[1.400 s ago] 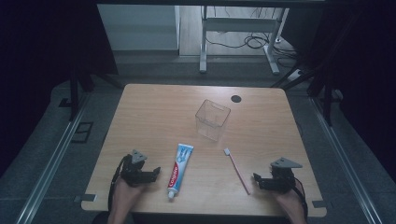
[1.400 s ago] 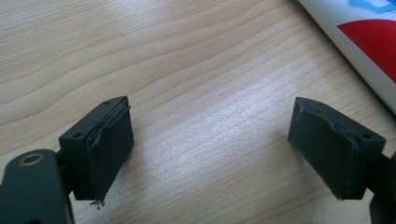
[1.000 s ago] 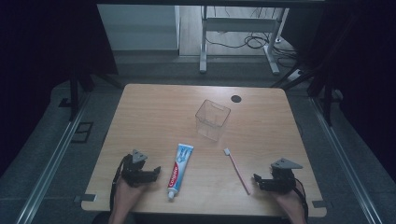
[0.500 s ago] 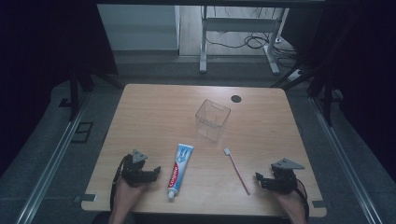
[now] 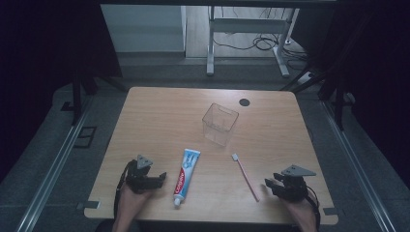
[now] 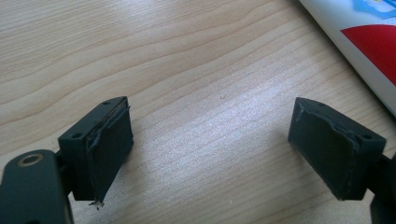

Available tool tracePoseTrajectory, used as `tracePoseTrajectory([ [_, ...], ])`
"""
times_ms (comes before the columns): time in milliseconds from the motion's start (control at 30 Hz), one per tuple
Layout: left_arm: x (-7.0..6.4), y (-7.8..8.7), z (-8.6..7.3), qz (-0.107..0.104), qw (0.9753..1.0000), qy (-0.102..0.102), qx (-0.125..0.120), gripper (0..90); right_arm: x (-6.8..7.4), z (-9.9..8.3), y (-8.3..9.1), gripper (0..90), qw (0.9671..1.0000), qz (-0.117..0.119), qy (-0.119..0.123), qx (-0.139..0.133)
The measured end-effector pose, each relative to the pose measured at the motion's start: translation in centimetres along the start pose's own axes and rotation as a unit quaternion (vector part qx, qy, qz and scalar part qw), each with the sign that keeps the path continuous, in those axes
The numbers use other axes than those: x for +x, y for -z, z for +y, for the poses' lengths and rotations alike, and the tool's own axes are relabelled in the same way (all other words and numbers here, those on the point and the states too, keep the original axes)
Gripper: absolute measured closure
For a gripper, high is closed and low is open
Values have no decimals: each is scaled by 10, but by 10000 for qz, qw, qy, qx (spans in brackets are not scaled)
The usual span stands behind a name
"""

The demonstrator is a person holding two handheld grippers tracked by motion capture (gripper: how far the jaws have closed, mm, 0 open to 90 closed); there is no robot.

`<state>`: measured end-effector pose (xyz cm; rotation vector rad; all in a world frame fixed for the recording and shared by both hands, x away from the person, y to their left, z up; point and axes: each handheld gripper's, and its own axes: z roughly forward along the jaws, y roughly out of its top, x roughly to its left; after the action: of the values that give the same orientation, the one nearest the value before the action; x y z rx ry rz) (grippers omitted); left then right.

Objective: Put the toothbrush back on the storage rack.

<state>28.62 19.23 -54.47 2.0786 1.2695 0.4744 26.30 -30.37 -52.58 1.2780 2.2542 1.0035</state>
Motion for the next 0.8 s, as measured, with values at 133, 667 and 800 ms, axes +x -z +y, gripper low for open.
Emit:
tracePoseTrajectory([
  [133, 0, 0, 0, -1, 10000, 0, 0, 137, 6, 4, 5, 685, 9999, 108, 88, -95],
  [667, 0, 0, 0, 4, 10000, -3, 1, 137, 29, 12, 8, 843, 9974, 630, 327, -111],
  [800, 0, 0, 0, 0, 10000, -3, 1, 137, 36, 12, 5, 846, 9962, 763, 403, -102],
])
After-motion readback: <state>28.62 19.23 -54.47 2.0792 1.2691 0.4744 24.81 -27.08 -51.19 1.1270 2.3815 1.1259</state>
